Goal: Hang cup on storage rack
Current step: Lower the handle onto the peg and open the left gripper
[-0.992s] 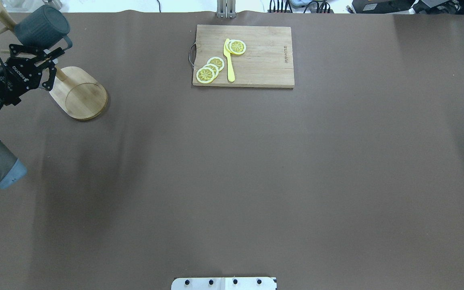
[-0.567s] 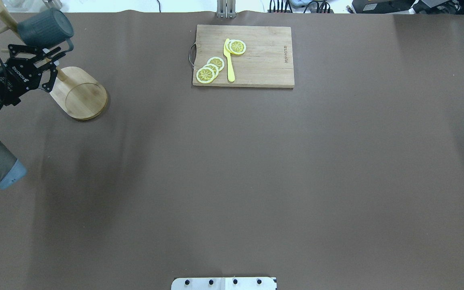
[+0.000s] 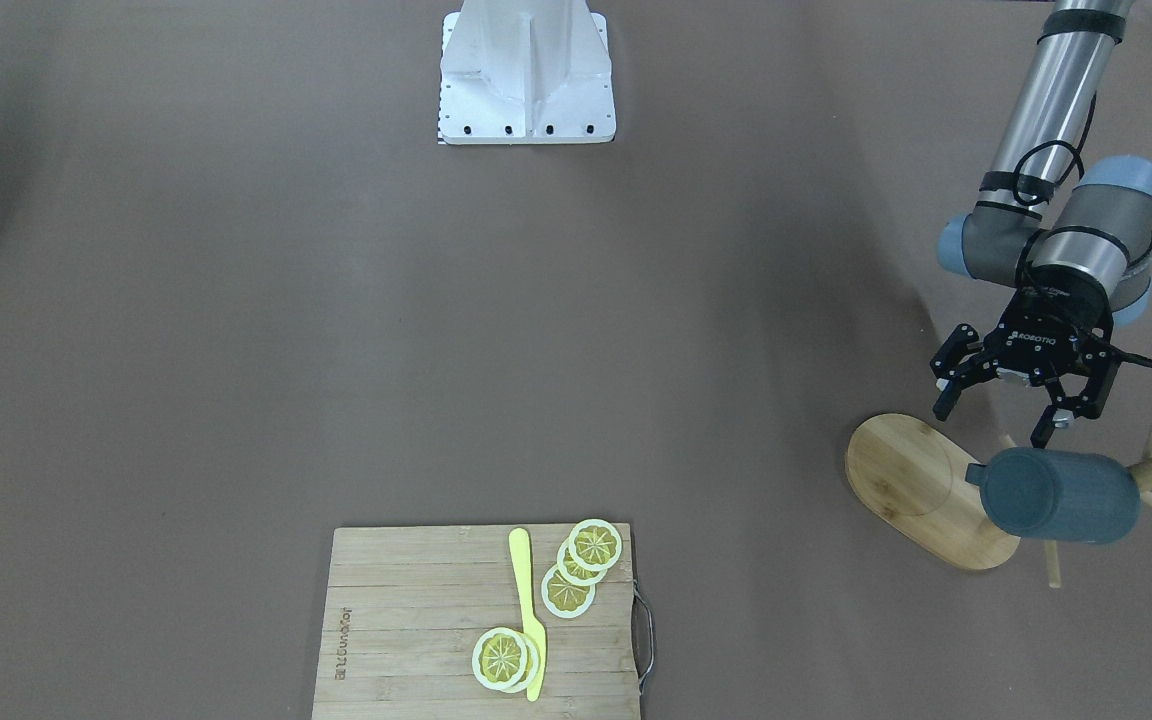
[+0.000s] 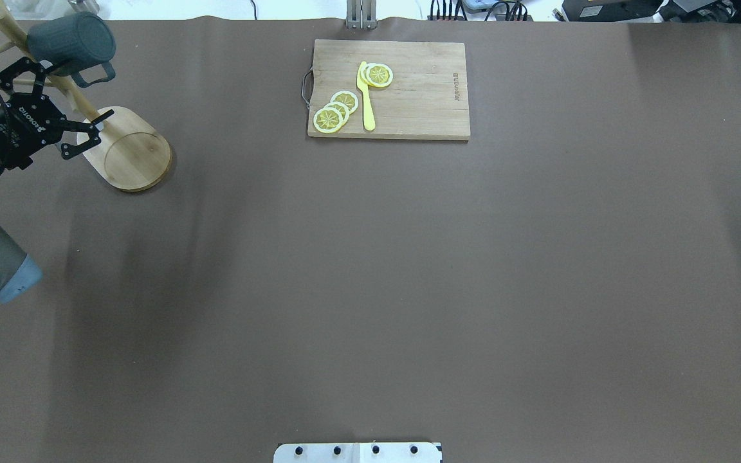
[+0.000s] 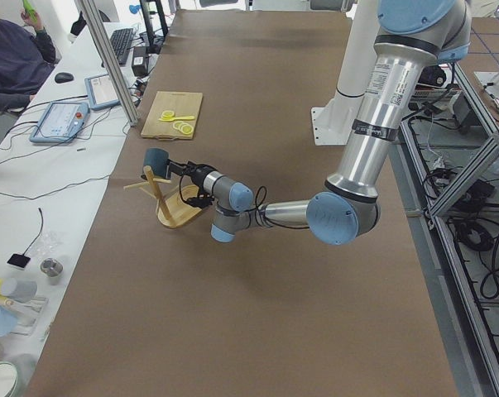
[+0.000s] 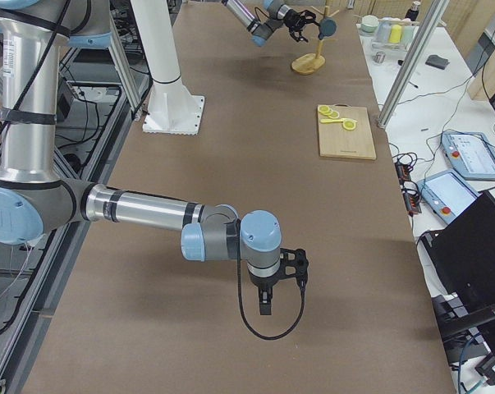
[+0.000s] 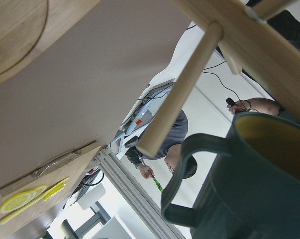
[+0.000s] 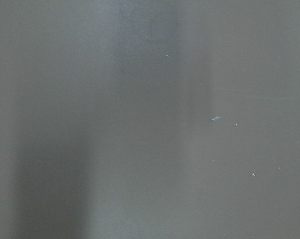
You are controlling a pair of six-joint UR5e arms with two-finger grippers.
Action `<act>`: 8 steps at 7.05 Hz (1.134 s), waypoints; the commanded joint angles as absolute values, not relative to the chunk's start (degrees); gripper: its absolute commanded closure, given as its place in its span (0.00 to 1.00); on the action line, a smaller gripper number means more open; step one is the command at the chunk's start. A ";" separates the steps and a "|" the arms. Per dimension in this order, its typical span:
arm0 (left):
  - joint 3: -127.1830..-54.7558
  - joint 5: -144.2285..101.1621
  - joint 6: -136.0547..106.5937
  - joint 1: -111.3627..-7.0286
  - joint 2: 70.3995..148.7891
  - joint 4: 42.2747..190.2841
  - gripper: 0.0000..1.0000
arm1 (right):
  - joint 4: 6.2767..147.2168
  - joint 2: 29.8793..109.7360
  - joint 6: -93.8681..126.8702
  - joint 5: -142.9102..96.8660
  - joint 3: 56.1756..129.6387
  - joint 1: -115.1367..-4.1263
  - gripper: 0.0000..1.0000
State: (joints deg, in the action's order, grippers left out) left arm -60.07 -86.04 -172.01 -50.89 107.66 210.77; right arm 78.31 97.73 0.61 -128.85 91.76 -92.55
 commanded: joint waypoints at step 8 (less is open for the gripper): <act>-73.81 -86.83 -153.95 -50.28 103.10 214.27 0.01 | 78.31 97.82 0.62 -128.85 91.76 -92.55 0.00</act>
